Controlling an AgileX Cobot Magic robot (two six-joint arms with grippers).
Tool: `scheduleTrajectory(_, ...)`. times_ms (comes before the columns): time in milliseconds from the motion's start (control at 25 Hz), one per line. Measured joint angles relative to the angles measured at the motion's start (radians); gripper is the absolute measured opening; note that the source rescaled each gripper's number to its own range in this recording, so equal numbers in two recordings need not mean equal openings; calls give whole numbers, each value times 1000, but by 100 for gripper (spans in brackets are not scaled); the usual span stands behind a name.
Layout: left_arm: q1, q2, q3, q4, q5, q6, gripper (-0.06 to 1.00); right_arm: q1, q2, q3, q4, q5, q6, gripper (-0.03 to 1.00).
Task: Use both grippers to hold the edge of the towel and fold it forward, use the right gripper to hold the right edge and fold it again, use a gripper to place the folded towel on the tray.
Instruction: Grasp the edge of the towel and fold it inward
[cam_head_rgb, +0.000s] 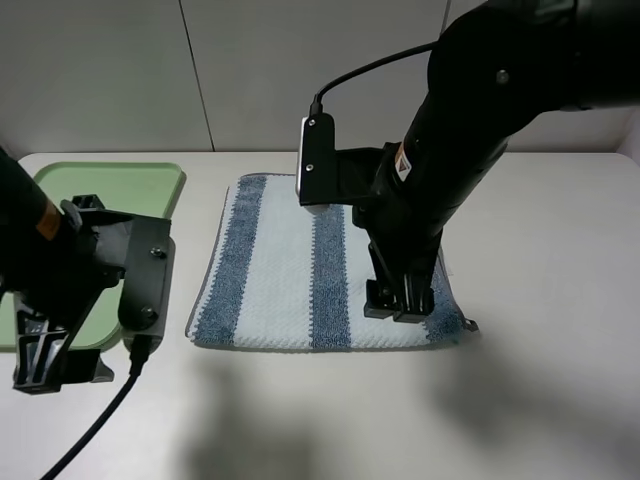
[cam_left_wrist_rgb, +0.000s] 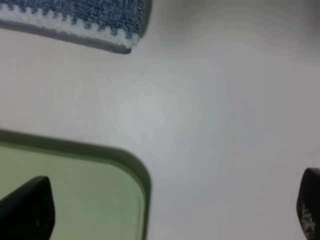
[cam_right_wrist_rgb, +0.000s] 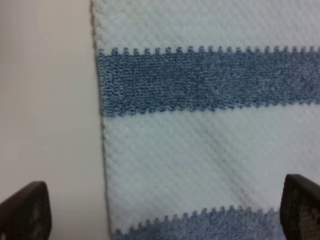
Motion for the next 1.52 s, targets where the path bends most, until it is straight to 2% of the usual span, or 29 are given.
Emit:
scheduleTrajectory(320,0,107,0,29,-82,4,97,0,29,90,-143,-11,-25,100)
scheduleTrajectory(600,0,177,0,33,-133,21,97,0,77,173,-180,-76,-25,100)
scheduleTrajectory(1000,0,209,2,35,-168,49,97,-3,188,190,-218,-142,-25,100)
scheduleTrajectory(1360,0,215,2,35,-189,49,97,-124,228,191,-229,-164,-24,100)
scheduleTrajectory(1520,0,215,2,35,-194,49,97,-142,228,217,-230,-187,-30,100)
